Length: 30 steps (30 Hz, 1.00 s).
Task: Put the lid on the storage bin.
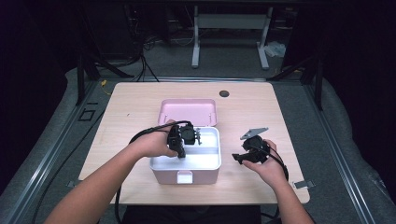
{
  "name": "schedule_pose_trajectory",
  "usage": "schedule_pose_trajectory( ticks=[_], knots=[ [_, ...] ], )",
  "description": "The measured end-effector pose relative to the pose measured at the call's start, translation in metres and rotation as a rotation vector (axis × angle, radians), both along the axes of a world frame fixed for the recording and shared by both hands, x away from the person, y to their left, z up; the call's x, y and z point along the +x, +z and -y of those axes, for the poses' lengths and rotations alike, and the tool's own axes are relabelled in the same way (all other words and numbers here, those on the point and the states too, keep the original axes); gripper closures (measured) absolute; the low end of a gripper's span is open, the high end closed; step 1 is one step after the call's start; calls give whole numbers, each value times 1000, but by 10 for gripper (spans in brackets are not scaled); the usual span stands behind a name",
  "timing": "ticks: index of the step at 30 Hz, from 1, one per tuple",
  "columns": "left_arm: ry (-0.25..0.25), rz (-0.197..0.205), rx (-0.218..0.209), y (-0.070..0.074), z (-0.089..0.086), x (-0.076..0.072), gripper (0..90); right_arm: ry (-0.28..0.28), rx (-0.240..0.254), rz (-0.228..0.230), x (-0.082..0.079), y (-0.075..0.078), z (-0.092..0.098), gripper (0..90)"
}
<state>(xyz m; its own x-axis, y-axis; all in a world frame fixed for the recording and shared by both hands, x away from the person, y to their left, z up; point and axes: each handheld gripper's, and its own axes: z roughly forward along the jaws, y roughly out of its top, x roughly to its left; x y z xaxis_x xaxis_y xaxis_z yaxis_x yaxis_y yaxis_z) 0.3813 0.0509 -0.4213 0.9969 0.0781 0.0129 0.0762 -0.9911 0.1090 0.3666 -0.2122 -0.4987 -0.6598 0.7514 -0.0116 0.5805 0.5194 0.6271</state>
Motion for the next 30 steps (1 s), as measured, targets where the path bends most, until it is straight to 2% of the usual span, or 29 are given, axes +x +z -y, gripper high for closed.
schedule_pose_trajectory(
  ticks=[2,8,14,22,27,30],
  knots=[
    [6,-10,-2,0,0,1,898,-6,9,5,3,6,-2,385],
    [20,-30,-13,0,-2,3,900,-27,22,68,14,33,-12,406],
    [16,-26,-10,-1,-1,3,900,-35,34,69,26,52,-23,415],
    [14,-27,-9,0,-1,3,900,-24,39,61,38,60,-36,419],
    [19,-30,-12,-1,-2,3,900,-67,42,61,50,63,-43,407],
    [16,-30,-8,-1,-1,4,900,-117,61,58,61,65,-47,410]
  ],
)
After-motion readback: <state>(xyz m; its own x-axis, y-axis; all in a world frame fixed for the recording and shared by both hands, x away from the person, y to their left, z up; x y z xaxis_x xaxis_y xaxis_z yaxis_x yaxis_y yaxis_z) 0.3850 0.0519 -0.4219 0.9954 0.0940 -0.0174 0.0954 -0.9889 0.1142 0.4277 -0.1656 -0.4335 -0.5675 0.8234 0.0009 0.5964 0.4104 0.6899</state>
